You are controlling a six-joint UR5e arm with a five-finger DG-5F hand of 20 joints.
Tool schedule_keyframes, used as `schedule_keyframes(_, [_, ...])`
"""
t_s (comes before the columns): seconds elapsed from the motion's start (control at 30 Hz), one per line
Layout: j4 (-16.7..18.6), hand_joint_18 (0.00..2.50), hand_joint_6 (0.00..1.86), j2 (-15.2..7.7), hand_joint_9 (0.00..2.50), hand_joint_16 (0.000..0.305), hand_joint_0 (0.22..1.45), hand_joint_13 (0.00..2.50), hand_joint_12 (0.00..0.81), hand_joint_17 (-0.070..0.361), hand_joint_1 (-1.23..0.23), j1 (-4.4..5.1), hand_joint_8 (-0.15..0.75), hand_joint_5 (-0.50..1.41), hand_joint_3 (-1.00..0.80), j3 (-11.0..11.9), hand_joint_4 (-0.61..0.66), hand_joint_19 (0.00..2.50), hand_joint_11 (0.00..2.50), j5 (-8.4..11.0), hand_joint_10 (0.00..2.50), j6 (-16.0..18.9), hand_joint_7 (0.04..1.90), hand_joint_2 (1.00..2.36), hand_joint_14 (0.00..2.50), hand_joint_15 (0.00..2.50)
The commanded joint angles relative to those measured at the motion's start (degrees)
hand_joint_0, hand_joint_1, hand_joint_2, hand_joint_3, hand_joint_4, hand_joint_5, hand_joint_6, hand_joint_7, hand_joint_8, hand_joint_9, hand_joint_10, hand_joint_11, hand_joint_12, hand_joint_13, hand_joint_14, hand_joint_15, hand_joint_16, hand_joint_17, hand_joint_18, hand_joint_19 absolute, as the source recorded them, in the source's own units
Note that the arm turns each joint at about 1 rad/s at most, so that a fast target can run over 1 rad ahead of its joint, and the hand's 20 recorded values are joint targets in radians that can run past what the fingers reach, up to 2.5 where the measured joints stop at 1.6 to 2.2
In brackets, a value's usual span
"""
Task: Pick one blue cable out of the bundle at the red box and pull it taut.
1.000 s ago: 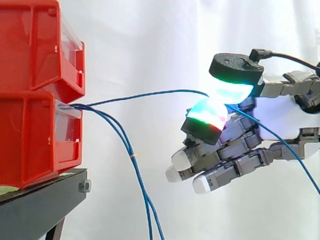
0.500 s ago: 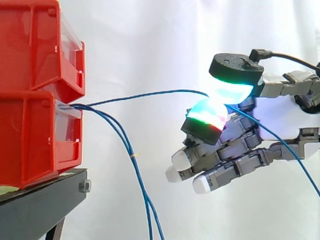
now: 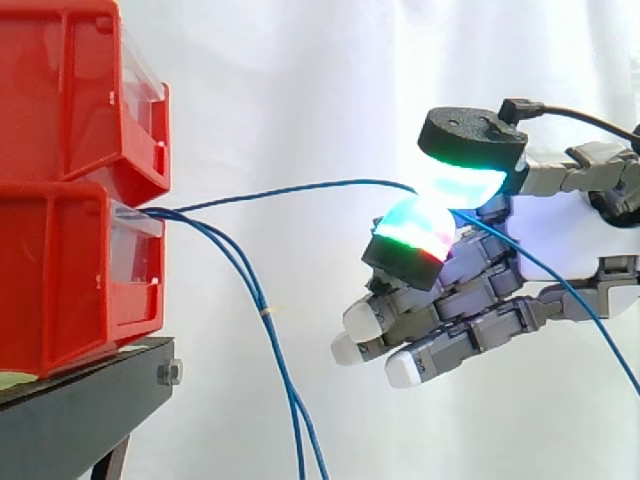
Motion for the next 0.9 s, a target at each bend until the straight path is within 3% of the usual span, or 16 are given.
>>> schedule_keyframes(0.0, [0.00, 0.41, 0.88, 0.06, 0.61, 0.060, 0.65, 0.24, 0.400, 0.135, -0.86, 0.00, 0.371, -0.16, -0.17, 0.00, 0.15, 0.13, 0.36, 0.00, 0.01, 0.00, 1.25, 1.02, 0.00, 0.02])
schedule_keyframes(0.87, [0.00, 0.40, 0.88, -0.03, 0.62, 0.060, 0.66, 0.24, 0.398, 0.135, -0.86, 0.00, 0.366, -0.16, -0.18, 0.00, 0.13, 0.13, 0.35, 0.00, 0.01, 0.00, 1.22, 1.02, 0.00, 0.01])
